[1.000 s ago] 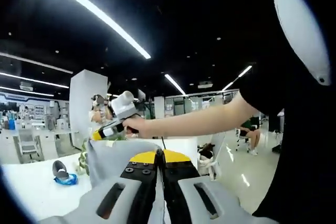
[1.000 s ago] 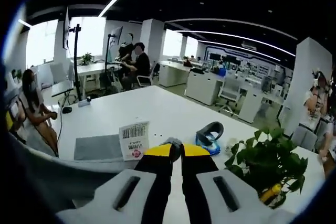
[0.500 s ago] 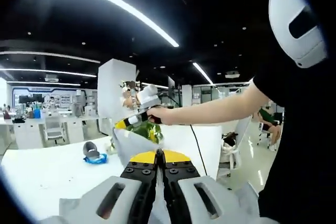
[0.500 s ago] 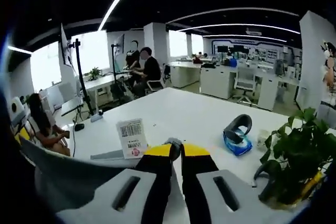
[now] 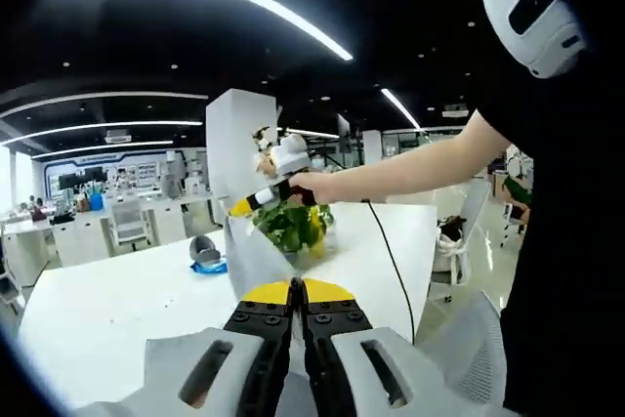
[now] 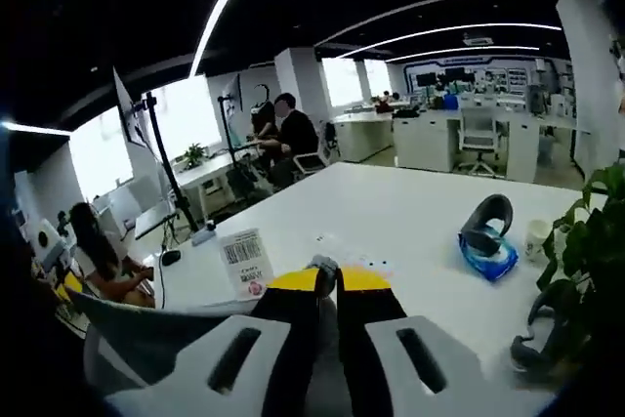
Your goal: Fold the towel on the table until its edges align and the towel forms a compact rectangular stack.
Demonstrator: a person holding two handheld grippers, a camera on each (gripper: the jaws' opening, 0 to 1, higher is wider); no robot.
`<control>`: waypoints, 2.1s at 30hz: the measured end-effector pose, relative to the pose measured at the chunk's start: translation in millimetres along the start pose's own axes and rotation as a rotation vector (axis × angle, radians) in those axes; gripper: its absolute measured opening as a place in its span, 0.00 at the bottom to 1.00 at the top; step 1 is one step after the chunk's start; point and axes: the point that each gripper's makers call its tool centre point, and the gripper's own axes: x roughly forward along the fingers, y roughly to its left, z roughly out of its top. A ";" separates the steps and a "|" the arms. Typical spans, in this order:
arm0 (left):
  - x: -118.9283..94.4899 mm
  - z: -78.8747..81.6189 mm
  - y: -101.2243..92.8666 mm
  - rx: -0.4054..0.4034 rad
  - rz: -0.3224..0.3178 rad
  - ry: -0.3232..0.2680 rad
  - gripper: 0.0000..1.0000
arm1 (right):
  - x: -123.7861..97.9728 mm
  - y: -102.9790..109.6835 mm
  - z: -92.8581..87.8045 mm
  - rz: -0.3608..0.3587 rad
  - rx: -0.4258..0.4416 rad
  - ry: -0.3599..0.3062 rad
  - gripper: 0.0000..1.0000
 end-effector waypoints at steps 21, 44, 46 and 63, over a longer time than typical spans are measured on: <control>-46.0 -60.3 53.1 -0.082 0.195 0.113 0.02 | 69.1 40.4 -16.0 0.105 0.024 0.066 0.03; -63.4 -161.0 99.3 -0.177 0.296 0.312 0.02 | 115.1 44.9 -73.1 0.087 0.138 0.183 0.03; -65.0 -163.9 102.4 -0.194 0.303 0.311 0.02 | 118.2 45.8 -77.1 0.085 0.151 0.190 0.03; -76.0 -208.6 124.1 -0.175 0.293 0.443 0.02 | 155.5 44.0 -109.4 0.069 0.333 0.216 0.03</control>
